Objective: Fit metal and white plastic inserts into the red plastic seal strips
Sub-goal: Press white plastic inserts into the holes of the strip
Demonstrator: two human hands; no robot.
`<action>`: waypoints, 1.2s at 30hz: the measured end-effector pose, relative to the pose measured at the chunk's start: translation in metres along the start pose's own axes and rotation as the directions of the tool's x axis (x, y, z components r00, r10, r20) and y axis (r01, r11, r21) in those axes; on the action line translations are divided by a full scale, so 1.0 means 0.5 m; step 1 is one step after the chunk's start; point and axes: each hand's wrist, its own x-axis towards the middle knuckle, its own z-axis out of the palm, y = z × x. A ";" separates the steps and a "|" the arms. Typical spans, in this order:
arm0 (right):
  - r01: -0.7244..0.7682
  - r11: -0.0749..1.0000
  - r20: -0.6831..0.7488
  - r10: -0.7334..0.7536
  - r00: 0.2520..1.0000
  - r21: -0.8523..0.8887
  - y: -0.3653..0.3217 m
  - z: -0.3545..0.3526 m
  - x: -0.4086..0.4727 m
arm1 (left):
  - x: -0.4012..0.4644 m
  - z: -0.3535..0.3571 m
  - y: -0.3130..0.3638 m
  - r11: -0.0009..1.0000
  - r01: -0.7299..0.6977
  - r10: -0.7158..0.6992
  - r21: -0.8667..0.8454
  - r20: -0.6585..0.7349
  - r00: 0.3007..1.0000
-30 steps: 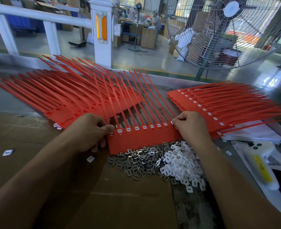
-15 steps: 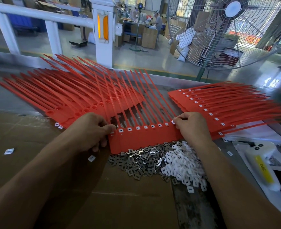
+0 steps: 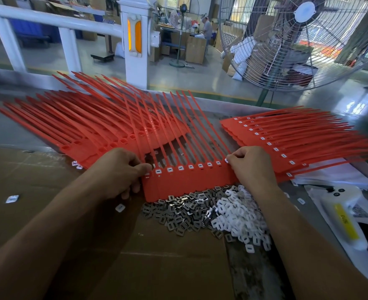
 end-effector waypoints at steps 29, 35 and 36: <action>-0.005 1.000 0.042 0.004 0.999 0.031 0.020 -0.002 0.013 | 0.002 0.003 -0.003 1.000 0.002 -0.002 0.003 -0.006 1.000; -0.026 0.998 0.053 0.023 0.998 0.057 0.021 0.001 0.017 | 0.003 0.003 -0.002 1.000 0.002 -0.002 0.000 -0.004 1.000; -0.030 0.998 0.066 0.026 0.997 0.061 0.020 -0.001 0.017 | 0.003 0.002 -0.002 1.000 0.002 -0.002 -0.003 -0.003 1.000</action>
